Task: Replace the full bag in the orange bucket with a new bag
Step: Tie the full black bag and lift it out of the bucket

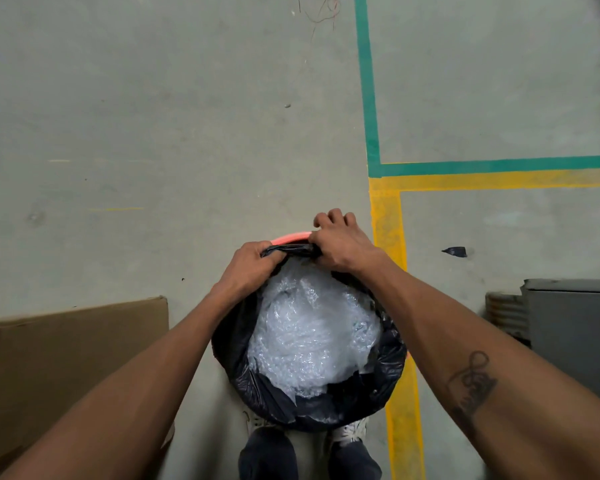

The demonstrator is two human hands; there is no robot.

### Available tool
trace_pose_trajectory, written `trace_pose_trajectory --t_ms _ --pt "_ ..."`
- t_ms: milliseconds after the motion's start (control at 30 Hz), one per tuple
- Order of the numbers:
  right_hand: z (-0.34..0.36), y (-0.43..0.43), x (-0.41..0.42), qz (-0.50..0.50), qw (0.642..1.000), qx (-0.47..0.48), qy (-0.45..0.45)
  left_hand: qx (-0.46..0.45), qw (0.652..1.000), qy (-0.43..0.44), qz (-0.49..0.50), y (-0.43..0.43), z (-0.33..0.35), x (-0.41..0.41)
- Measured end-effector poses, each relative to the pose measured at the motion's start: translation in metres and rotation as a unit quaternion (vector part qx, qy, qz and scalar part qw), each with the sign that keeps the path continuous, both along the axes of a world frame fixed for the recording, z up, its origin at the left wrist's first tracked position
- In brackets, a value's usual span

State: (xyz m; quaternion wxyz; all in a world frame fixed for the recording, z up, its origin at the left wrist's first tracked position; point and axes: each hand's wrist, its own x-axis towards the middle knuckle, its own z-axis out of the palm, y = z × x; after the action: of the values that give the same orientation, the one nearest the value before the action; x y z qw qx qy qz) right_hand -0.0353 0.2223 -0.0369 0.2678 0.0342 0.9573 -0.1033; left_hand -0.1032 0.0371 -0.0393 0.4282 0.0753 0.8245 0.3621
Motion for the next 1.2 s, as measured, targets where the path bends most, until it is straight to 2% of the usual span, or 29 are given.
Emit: trace_pose_trajectory --t_ms 100,167,233,300,367,467,533,667,700,767,833,900,967,1100,1133,1200 --pt "-0.003 0.015 0.009 -0.050 0.998 -0.023 -0.024 0.006 0.999 -0.003 0.034 0.005 -0.001 0.000" --pt "-0.001 0.014 0.012 -0.117 0.989 -0.093 -0.008 0.027 0.997 -0.028 0.069 0.010 0.002 0.003" --pt "0.001 0.007 0.014 -0.221 0.958 -0.181 0.011 0.062 0.990 -0.080 0.101 0.013 0.009 0.006" --pt "0.001 0.004 0.020 -0.292 0.930 -0.221 0.038 0.086 0.984 -0.132 0.083 0.013 0.016 0.008" --pt "0.000 0.006 0.031 -0.299 0.930 -0.210 0.026 0.087 0.984 -0.146 0.054 0.009 0.020 0.006" --pt "-0.002 0.011 0.042 -0.267 0.940 -0.208 -0.045 0.096 0.979 -0.066 0.166 0.005 0.014 0.001" --pt "-0.005 0.009 0.044 -0.318 0.906 -0.276 -0.042 0.104 0.976 -0.019 0.188 0.006 0.009 0.002" --pt "-0.007 -0.013 0.043 -0.442 0.797 -0.408 0.058 0.082 0.993 -0.044 0.074 0.030 -0.003 0.028" --pt "-0.006 -0.019 0.043 -0.468 0.775 -0.418 0.077 0.070 0.994 -0.048 0.075 0.036 -0.002 0.034" --pt "-0.005 -0.030 0.043 -0.506 0.746 -0.422 0.093 0.062 0.984 -0.063 0.154 0.045 -0.006 0.042" --pt "-0.005 -0.038 0.042 -0.489 0.751 -0.438 0.067 0.051 0.970 -0.061 0.232 0.048 -0.003 0.043" --pt "0.000 -0.045 0.039 -0.425 0.784 -0.451 0.007 0.034 0.972 -0.052 0.226 0.051 -0.001 0.042" --pt "0.003 -0.048 0.036 -0.395 0.810 -0.433 -0.029 0.036 0.976 -0.084 0.196 0.058 0.002 0.043" --pt "0.007 -0.042 0.037 -0.499 0.759 -0.417 0.009 0.136 0.938 -0.250 0.200 0.058 0.020 0.038" --pt "0.007 -0.039 0.038 -0.522 0.752 -0.402 0.023 0.157 0.929 -0.276 0.192 0.053 0.020 0.037" --pt "0.006 -0.037 0.037 -0.548 0.746 -0.376 0.045 0.175 0.936 -0.265 0.150 0.043 0.021 0.040"
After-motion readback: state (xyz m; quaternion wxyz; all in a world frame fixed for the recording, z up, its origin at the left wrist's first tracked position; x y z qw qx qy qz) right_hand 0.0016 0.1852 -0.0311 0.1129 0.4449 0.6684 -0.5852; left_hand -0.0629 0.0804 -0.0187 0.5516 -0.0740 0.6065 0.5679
